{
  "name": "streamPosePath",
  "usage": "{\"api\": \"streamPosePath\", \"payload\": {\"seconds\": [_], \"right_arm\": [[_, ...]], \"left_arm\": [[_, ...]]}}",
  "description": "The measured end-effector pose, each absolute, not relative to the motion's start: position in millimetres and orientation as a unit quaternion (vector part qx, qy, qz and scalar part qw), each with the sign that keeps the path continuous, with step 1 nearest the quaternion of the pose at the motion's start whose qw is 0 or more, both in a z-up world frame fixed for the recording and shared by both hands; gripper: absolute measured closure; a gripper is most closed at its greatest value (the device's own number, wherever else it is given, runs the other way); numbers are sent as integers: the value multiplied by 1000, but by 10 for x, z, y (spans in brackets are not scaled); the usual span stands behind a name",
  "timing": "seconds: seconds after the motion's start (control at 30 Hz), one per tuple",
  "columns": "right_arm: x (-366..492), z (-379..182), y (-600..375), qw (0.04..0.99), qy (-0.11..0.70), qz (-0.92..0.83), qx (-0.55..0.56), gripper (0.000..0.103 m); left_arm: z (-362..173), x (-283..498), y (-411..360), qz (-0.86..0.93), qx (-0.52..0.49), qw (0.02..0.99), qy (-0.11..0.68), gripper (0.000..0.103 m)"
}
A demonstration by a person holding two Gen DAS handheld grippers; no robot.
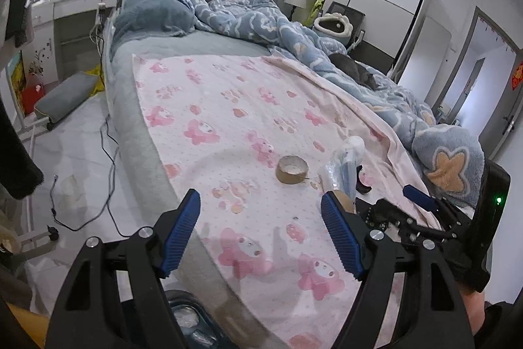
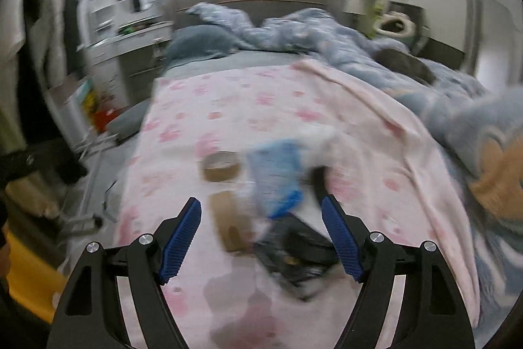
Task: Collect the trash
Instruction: 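Reach the right tool to the black snack wrapper and grasp it, then grasp the brown cardboard tape core with the left tool while right holds wrapper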
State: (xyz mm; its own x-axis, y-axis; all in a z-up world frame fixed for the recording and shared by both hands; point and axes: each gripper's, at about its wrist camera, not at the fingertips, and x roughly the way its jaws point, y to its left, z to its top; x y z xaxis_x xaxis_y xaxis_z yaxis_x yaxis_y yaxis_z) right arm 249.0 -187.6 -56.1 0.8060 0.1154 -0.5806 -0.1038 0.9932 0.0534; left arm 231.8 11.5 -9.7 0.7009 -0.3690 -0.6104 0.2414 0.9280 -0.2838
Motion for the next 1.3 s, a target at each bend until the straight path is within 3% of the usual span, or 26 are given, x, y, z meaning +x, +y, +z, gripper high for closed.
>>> {"api": "streamPosePath", "payload": {"seconds": [0.4,0.63,0.77,1.3], "right_arm": [[2559,-844,-2122,940,338,7,35,24],[2597,-925,-2159,934,356,13,39,38],[2621,-954,-2199,930,365,25,46,52],[2475,-749,-2497,939,334,44,73,53]], "left_arm": [[-424,2512,-352,-187,-86,901,383,22],[-516,2585,-589,-200,-82,895,390,22],[-568,2609,-712,-207,-81,892,394,22],[-765,2697,-1046,-225,-99,878,410,23]]}}
